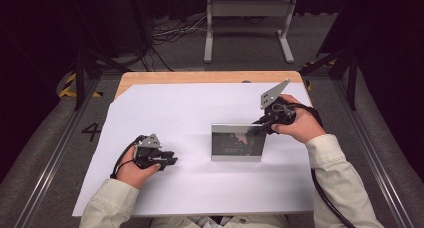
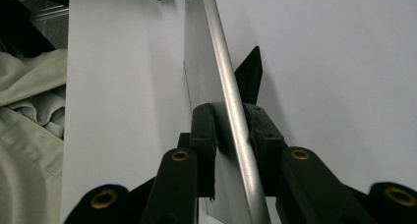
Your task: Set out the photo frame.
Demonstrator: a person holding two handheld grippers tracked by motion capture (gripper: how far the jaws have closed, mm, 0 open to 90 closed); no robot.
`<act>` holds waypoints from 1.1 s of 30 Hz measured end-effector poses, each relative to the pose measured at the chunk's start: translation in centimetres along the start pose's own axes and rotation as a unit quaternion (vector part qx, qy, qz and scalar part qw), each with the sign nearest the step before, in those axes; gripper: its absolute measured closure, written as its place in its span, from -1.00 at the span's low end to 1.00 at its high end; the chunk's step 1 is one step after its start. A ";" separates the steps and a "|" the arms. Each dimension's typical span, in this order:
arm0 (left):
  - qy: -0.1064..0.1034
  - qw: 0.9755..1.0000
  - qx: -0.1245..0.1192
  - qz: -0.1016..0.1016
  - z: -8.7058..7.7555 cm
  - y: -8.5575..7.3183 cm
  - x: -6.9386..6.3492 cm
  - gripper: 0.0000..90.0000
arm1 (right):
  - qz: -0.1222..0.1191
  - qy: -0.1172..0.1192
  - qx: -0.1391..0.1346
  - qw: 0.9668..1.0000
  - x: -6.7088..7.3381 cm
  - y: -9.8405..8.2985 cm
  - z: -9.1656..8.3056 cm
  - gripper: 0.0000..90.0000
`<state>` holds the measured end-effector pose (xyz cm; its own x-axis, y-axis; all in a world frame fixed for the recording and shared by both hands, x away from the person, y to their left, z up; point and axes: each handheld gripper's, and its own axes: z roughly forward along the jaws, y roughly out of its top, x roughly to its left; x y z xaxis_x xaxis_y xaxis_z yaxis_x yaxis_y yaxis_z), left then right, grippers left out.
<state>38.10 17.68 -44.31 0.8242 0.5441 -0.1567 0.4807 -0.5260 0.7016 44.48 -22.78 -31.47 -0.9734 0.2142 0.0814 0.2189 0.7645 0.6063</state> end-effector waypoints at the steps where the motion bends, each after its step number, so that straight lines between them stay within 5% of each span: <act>1: 0.000 1.000 -0.001 0.002 0.0 0.0 0.0 0.54 | 0.000 0.000 0.001 1.000 0.0 0.0 0.0 0.69; 15: -0.002 1.000 -0.002 -0.001 0.0 0.1 0.0 0.54 | -0.008 -0.029 0.000 1.000 0.1 0.0 -0.1 0.59; 23: 0.000 1.000 -0.006 0.000 -0.3 0.3 0.0 0.52 | -0.004 -0.048 -0.033 0.998 0.6 -0.2 -1.0 0.13; 33: 0.001 1.000 -0.013 0.003 -0.5 0.5 0.1 0.48 | 0.007 -0.077 -0.061 0.995 1.4 -1.4 -2.8 -0.01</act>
<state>38.24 17.79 -43.61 0.8263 0.5428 -0.1505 0.4674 -0.5116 0.7210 42.65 -25.25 -30.01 -0.9464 0.3219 -0.0269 0.2128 0.6838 0.6980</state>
